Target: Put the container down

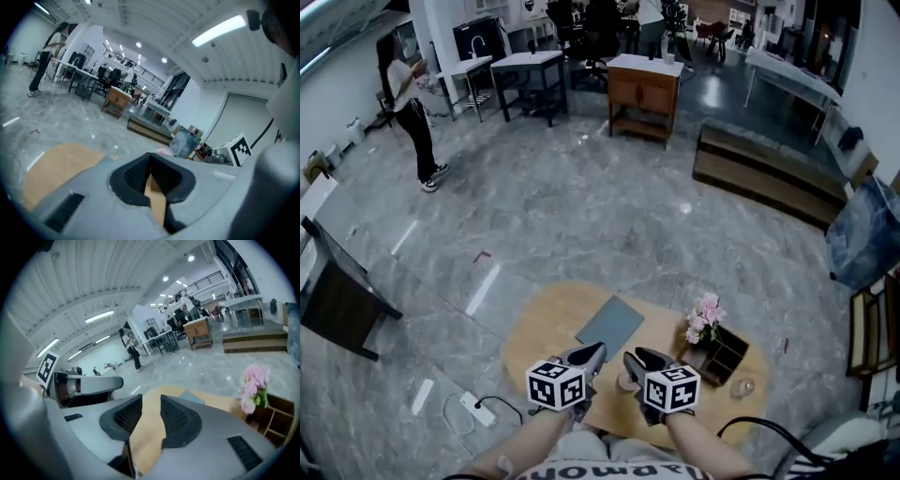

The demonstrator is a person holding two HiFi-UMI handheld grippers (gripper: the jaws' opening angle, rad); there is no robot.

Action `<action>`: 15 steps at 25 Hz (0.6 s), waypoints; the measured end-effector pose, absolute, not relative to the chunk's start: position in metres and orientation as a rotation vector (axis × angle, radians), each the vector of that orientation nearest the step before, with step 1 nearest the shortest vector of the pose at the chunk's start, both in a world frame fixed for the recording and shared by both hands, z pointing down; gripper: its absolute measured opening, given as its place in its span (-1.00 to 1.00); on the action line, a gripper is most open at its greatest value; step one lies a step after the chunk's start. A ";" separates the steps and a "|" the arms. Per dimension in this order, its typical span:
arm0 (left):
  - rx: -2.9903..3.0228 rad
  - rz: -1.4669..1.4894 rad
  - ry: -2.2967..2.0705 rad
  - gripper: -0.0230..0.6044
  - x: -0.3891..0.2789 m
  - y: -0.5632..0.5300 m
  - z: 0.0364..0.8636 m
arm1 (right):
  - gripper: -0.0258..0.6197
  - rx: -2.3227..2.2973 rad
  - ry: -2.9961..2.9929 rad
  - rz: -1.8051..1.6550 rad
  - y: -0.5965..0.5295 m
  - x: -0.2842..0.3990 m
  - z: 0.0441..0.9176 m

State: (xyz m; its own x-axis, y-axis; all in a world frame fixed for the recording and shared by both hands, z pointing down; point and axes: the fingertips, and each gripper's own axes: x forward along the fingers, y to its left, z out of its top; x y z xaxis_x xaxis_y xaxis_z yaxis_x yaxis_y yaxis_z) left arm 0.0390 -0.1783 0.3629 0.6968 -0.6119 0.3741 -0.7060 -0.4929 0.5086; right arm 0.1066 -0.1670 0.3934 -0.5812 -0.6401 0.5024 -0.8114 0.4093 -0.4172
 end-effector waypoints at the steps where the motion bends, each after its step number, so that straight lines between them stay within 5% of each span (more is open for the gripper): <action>1: 2.283 0.147 -1.015 -0.88 0.042 -0.182 0.345 | -0.54 1.286 -2.440 0.897 -0.171 0.109 0.374; 15: 2.557 -0.194 -1.042 -0.88 0.060 -0.181 0.154 | -0.67 1.526 -2.736 0.465 -0.194 0.156 0.144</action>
State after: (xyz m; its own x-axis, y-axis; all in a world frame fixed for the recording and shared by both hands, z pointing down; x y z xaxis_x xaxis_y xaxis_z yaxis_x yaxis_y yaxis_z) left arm 0.0597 -0.1812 0.1538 0.7166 -0.6974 0.0120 -0.6461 -0.6573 0.3880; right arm 0.1562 -0.1939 0.1441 -0.5356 -0.8360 0.1196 -0.8285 0.4927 -0.2661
